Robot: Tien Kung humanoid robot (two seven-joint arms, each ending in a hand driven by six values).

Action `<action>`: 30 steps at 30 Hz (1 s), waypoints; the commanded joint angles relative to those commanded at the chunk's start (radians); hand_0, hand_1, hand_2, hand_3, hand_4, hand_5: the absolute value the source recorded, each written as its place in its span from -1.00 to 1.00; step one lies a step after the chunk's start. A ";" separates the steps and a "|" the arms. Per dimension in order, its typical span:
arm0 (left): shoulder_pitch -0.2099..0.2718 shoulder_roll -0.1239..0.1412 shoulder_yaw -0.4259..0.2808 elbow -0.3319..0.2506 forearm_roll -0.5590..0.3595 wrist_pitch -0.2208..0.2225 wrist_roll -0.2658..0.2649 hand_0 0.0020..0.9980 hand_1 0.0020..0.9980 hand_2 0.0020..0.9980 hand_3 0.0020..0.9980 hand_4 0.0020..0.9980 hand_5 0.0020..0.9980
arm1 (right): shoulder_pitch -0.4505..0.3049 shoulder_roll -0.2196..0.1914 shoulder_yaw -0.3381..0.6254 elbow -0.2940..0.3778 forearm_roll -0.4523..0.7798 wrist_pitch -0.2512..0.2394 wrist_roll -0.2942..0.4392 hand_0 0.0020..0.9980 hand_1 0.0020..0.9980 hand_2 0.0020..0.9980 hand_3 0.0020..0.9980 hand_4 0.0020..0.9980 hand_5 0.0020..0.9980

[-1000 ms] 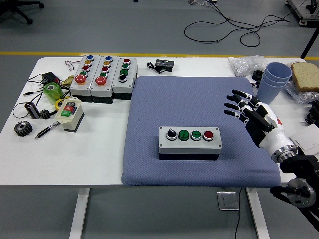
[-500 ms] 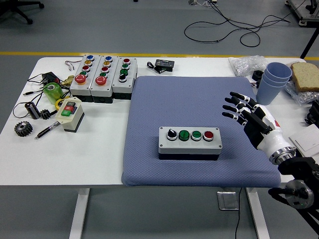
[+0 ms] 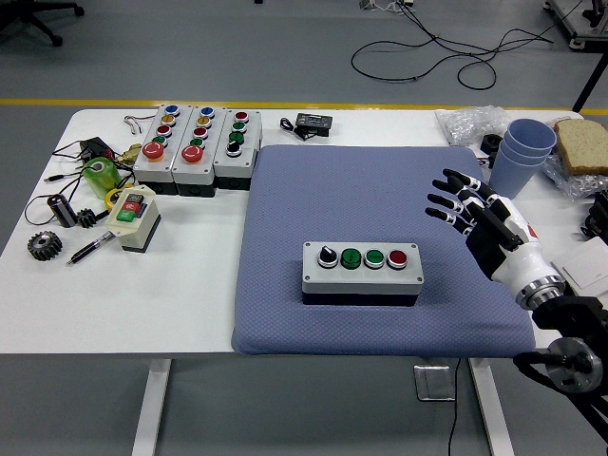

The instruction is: Pick up the button,place it on the desk,press the button,press the button

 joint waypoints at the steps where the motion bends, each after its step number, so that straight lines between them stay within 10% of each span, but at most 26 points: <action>1: 0.000 0.000 0.000 0.000 0.000 0.000 0.000 0.19 0.27 0.34 0.09 -0.31 0.39 | 0.000 0.000 0.000 0.000 0.001 0.000 0.000 0.31 0.22 0.33 0.28 0.49 -0.43; 30: 0.005 0.000 -0.005 0.000 0.005 -0.001 0.001 0.19 0.27 0.34 0.09 -0.31 0.39 | -0.005 0.013 0.050 -0.003 0.021 0.006 -0.001 0.29 0.21 0.33 0.28 0.48 -0.41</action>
